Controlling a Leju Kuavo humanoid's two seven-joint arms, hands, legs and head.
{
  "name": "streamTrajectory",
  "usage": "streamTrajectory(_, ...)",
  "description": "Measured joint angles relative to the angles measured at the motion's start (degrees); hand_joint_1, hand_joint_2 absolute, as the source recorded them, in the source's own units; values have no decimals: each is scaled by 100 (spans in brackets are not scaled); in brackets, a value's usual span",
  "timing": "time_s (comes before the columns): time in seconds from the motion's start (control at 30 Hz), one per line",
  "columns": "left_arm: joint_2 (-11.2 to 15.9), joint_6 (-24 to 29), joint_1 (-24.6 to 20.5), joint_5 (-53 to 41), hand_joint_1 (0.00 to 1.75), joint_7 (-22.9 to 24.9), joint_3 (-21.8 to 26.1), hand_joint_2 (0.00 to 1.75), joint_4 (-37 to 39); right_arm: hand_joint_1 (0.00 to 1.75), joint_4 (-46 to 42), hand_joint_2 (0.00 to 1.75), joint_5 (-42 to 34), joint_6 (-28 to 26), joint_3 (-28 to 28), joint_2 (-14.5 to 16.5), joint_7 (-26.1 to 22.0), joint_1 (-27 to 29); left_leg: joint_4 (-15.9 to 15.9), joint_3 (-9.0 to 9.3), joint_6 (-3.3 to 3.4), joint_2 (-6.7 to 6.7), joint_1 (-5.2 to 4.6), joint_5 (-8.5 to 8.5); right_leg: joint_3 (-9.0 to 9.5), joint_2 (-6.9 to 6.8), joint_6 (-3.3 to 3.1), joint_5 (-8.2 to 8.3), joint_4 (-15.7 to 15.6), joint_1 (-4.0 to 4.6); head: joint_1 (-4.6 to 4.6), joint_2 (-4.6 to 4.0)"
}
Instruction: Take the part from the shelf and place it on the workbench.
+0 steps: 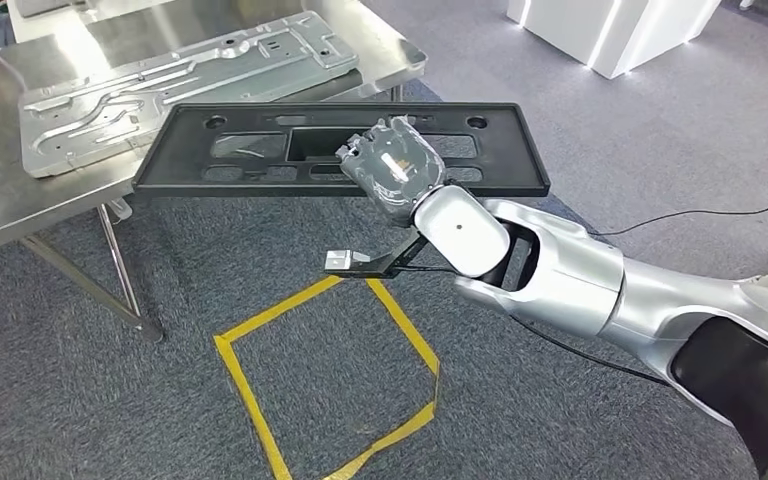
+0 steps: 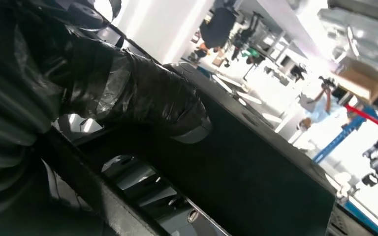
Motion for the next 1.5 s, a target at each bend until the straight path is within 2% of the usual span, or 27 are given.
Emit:
streamTrajectory(0.07, -1, -8, -14, -7, 0, 5, -6, 175, 0, 175, 5, 175, 0, -1, 2, 8, -4, -9, 729, -376, -64, 77, 46, -269, 33, -16, -17, -18, -9, 0, -9, 1)
streamTrajectory(0.1, -1, -11, -16, -15, 0, 7, -9, 175, 0, 175, 10, 175, 0, -1, 3, 11, -8, -6, 950, -512, -85, 92, 68, -300, 44, -24, -16, -29, -8, -2, -10, 1)
streamTrajectory(0.13, -1, -13, -15, -25, 0, 7, -10, 175, 0, 175, 16, 175, 0, -1, 4, 13, -12, -3, 964, -550, -100, 102, 87, -228, 55, -30, -9, -42, -7, -4, -11, 1)
streamTrajectory(0.17, -1, -15, -13, -36, 0, 7, -11, 175, 0, 175, 22, 175, 0, -2, 4, 14, -14, -2, 747, -469, -109, 112, 105, -62, 71, -34, 4, -55, -7, -8, -10, 1)
streamTrajectory(0.2, -1, -16, -12, -48, 0, 7, -11, 175, 0, 175, 27, 175, 0, -3, 4, 15, -15, -5, 350, -287, -111, 125, 120, 163, 91, -37, 22, -71, -6, -12, -10, 0)
streamTrajectory(0.27, -2, -19, -23, -77, 0, 7, -19, 175, 0, 175, 33, 175, 0, -5, 4, 20, -15, -17, -387, 75, -101, 149, 113, 424, 120, -46, 68, -96, -19, -14, -9, -1)
streamTrajectory(0.3, -2, -23, -34, -91, 0, 7, -31, 175, 0, 175, 36, 175, 0, -7, 4, 24, -15, -24, -578, 175, -81, 151, 93, 459, 126, -51, 100, -102, -30, -13, -7, 0)
streamTrajectory(0.37, -2, -31, -50, -127, 0, 7, -74, 175, 0, 175, 42, 175, 0, -9, 4, 30, -17, -34, -649, 215, -27, 130, 48, 439, 140, -59, 169, -109, -55, -8, -3, 1)
streamTrajectory(0.43, -1, -36, -52, -182, 0, 14, -104, 175, 0, 175, 51, 175, 0, -11, 4, 32, -22, -37, -695, 258, 44, 115, 55, 449, 130, -53, 222, -166, -12, -23, 4, 1)
streamTrajectory(0.5, -1, -37, -51, -217, 0, 28, -111, 175, 0, 175, 65, 175, 0, -14, 4, 32, -24, -44, -739, 303, 110, 112, 66, 456, -63, -30, 234, -388, 389, -15, 17, 1)
streamTrajectory(0.57, -1, -34, -59, -222, 0, 37, -122, 175, 0, 175, 79, 175, 0, -16, 5, 32, -27, -39, -737, 309, 158, 109, 46, 438, -471, -8, 220, -703, 1165, 8, 27, 1)
streamTrajectory(0.6, -1, -32, -64, -223, 0, 38, -134, 175, 0, 175, 83, 175, 0, -17, 5, 33, -29, -28, -730, 311, 178, 104, 35, 428, -655, -1, 213, -777, 1473, 16, 29, 1)
streamTrajectory(0.63, -1, -28, -69, -223, 0, 39, -148, 175, 0, 175, 88, 175, 0, -17, 6, 33, -31, -17, -720, 315, 191, 95, 24, 416, -749, 2, 203, -744, 1591, 18, 29, 1)
streamTrajectory(0.67, -1, -24, -72, -223, 0, 39, -160, 175, 0, 175, 95, 175, 0, -18, 7, 34, -33, -9, -704, 322, 196, 82, 17, 402, -726, 3, 188, -605, 1475, 19, 30, 0)
streamTrajectory(0.73, -2, -17, -72, -224, 0, 39, -179, 175, 0, 175, 110, 175, 0, -20, 7, 34, -34, -10, -657, 333, 179, 52, 12, 361, -418, 7, 142, -209, 749, 26, 32, 0)
streamTrajectory(0.8, -3, -14, -75, -226, 0, 39, -196, 175, 0, 175, 121, 175, 0, -25, 7, 40, -40, -24, -605, 318, 134, 28, -1, 319, -146, 12, 106, -12, 173, 47, 28, -1)
streamTrajectory(0.9, -3, -8, -77, -229, 0, 39, -211, 175, 0, 175, 132, 175, 0, -30, 7, 49, -49, -33, -598, 302, 64, 18, -1, 302, -81, 7, 52, 5, 49, 62, 30, 0)
streamTrajectory(0.97, -5, 7, -70, -229, 0, 37, -226, 175, 0, 175, 144, 175, 1, -32, 7, 55, -50, -41, -448, 243, -2, 44, 11, 188, -42, -8, -5, 26, -1, 43, 21, 0)
streamTrajectory(1.0, -7, 21, -71, -230, 0, 33, -237, 175, 0, 175, 150, 175, 4, -36, 7, 60, -50, -47, -226, 146, -38, 61, 24, 56, -22, -14, -28, 34, -23, 31, 16, -1)
streamTrajectory(1.07, -10, 58, -82, -233, 0, 25, -257, 175, 0, 175, 162, 175, 10, -41, 9, 74, -55, -52, 457, -174, -101, 89, 55, -257, -10, -14, -50, 29, -31, 31, 7, -1)
streamTrajectory(1.13, -10, 83, -89, -237, 0, 17, -266, 175, 0, 175, 173, 175, 13, -43, 21, 84, -64, -46, 905, -423, -134, 103, 75, -339, -4, -13, -54, 16, -25, 32, 6, 0)
streamTrajectory(1.17, -9, 88, -87, -238, 0, 11, -269, 175, 0, 175, 179, 175, 14, -43, 28, 86, -68, -44, 822, -404, -134, 108, 79, -222, 4, -12, -51, 5, -22, 31, 6, 0)
streamTrajectory(1.2, -9, 90, -85, -239, 0, 3, -270, 175, 0, 175, 185, 175, 14, -44, 34, 87, -70, -46, 538, -281, -125, 111, 81, -27, 20, -11, -43, -8, -21, 31, 5, 0)
streamTrajectory(1.27, -8, 93, -89, -242, 0, -14, -274, 175, 0, 175, 191, 175, 17, -45, 39, 88, -73, -60, -242, 89, -85, 118, 72, 308, 54, -14, -12, -38, -24, 37, 8, -1)
streamTrajectory(1.3, -8, 95, -98, -247, 0, -20, -280, 175, 0, 175, 194, 175, 19, -45, 39, 89, -76, -72, -504, 220, -59, 119, 54, 375, 59, -15, 11, -48, -27, 40, 10, -1)
streamTrajectory(1.43, -7, 96, -129, -277, 0, -27, -316, 175, 0, 175, 207, 175, 34, -46, 45, 91, -89, -90, -713, 347, 57, 109, 11, 367, 74, -24, 133, -69, -54, 28, 16, 1)
streamTrajectory(1.5, -5, 96, -126, -280, 0, -27, -320, 175, 0, 175, 212, 175, 37, -46, 44, 91, -90, -98, -789, 426, 128, 111, 33, 379, -24, -12, 169, -207, 175, 34, 30, 1)
